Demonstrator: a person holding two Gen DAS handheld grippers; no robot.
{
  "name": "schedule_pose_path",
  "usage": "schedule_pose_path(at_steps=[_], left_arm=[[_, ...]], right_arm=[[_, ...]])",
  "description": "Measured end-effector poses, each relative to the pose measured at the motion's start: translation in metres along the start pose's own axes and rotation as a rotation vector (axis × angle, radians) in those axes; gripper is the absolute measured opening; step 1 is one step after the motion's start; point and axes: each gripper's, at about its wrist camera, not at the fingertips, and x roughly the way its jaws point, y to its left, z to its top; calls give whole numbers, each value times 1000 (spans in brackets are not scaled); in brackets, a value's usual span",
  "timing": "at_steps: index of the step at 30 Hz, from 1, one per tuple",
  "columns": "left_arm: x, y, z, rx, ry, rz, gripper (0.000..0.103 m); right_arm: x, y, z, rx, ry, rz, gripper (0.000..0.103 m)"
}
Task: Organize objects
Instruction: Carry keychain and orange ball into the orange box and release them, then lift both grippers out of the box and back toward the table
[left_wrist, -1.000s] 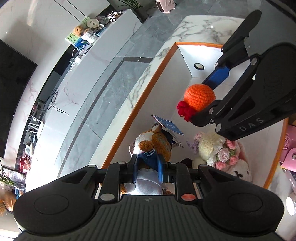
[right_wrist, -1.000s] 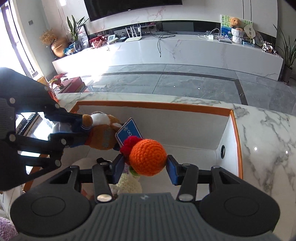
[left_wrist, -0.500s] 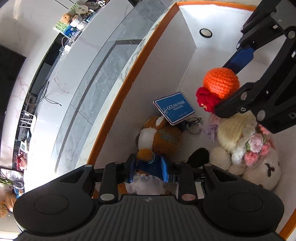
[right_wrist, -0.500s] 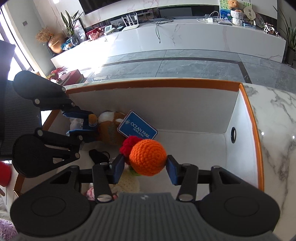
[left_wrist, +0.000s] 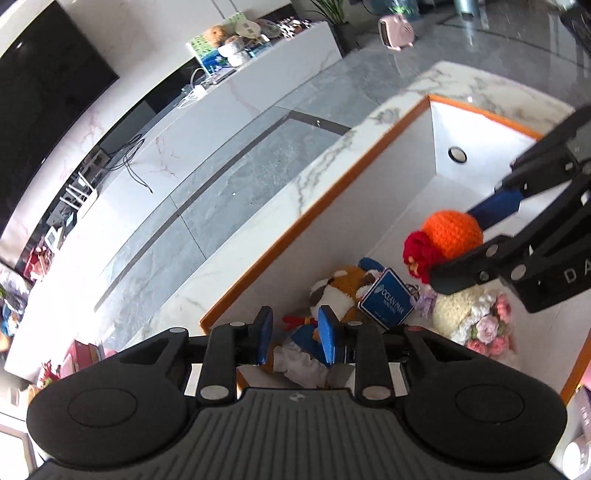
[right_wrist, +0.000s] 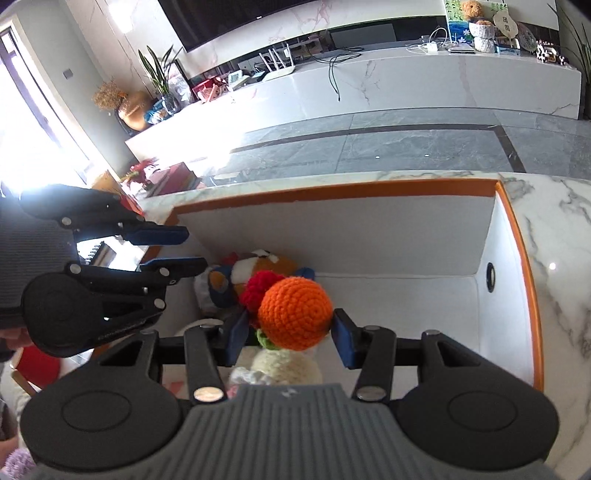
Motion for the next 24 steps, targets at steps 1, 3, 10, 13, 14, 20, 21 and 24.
schedule_pose_path(at_steps=[1,3,10,13,14,20,21,24], left_arm=[[-5,7,0,-45,-9,-6,33],[-14,19,0,-124,-17,-20,33],[-26,53,-11,-304,-10,-14,33],[-31,67,-22,-376,-12,13,33],[-32,71,-26,-401,-15,12,33],[-36,89,-47,-498,-11,-5,32],[-37,89,-49,-501,-15,-3,32],[-39,90,-54,-509,-18,-12,32]], right_arm=[[-1,1,2,16,3,26,51],[0,5,4,46,17,68,51],[29,37,13,64,75,102,51],[47,52,15,70,113,114,51],[51,57,16,69,121,115,51],[71,75,11,35,155,105,52],[74,76,11,36,163,101,53],[79,76,10,66,174,94,53]])
